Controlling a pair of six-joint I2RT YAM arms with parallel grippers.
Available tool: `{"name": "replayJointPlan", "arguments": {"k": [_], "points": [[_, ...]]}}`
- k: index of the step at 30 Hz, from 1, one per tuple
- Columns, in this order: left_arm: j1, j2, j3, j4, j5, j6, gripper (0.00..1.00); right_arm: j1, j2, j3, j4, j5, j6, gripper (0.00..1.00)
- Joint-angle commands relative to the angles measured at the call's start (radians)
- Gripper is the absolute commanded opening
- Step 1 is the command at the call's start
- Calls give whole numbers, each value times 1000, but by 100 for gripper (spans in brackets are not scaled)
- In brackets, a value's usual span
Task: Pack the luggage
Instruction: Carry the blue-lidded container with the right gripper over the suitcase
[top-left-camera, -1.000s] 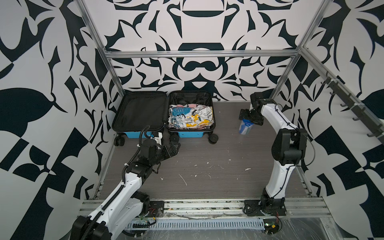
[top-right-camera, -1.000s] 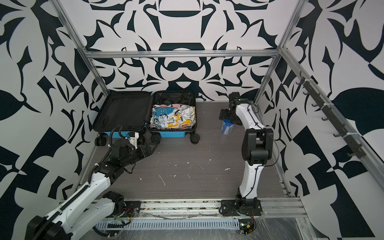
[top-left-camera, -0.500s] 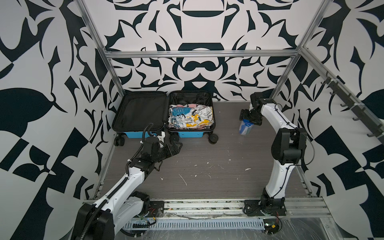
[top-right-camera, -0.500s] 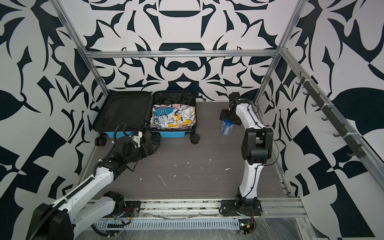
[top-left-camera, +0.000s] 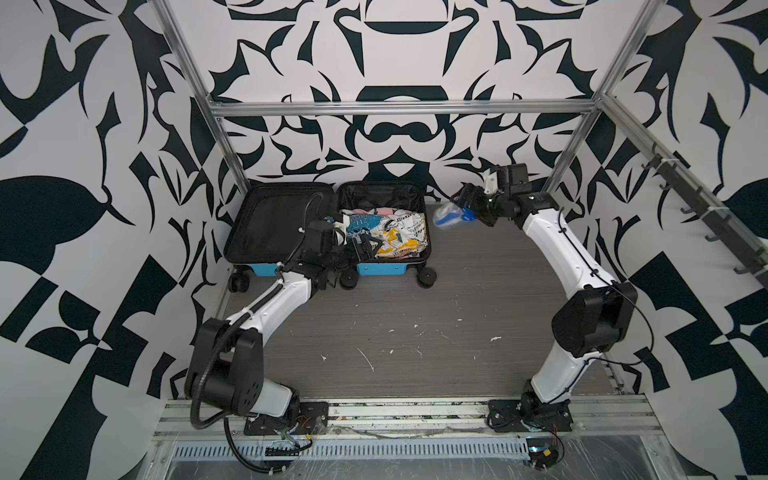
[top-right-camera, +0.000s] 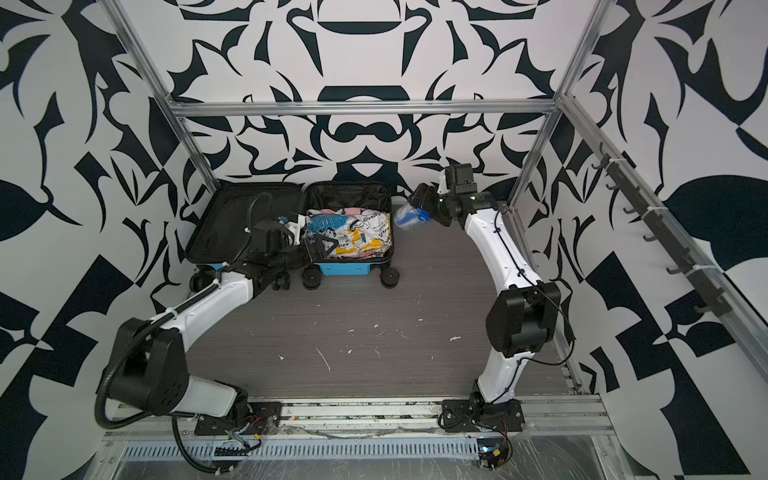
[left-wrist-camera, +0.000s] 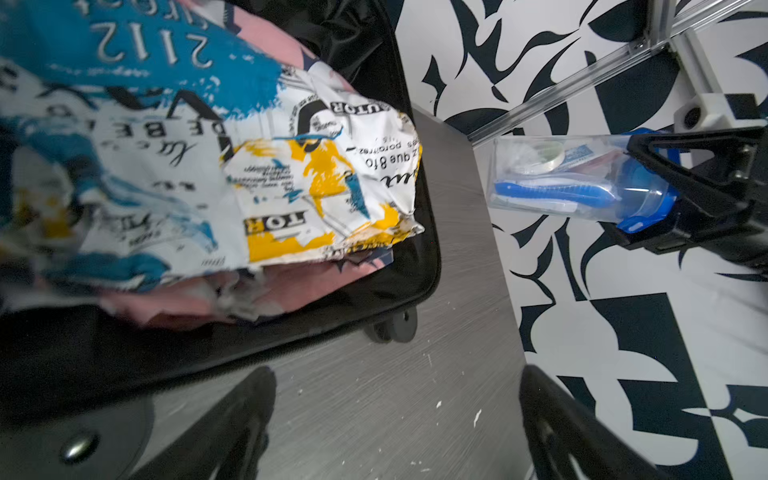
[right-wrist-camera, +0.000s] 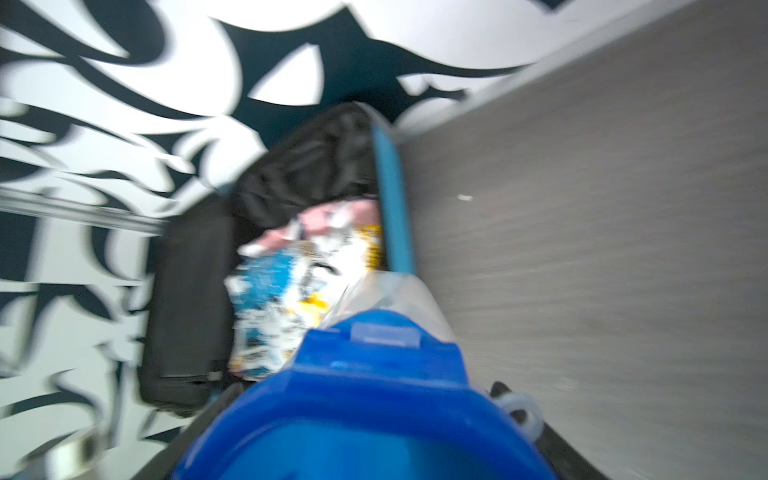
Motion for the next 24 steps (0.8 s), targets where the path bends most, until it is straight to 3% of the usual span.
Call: {"name": "replayJointPlan", "arguments": {"k": [1, 5, 11, 19, 24], "points": [[39, 65, 96, 64, 71, -35, 93, 52, 53, 10, 330, -90, 195, 55], [118, 119, 157, 163, 116, -129, 92, 99, 191, 102, 490, -105, 294, 54], [166, 196, 268, 136, 146, -113, 92, 127, 442, 286, 739, -122, 481, 54], [191, 217, 265, 152, 187, -132, 90, 176, 801, 718, 716, -103, 584, 54], [195, 218, 229, 167, 193, -133, 90, 193, 938, 921, 638, -70, 607, 56]]}}
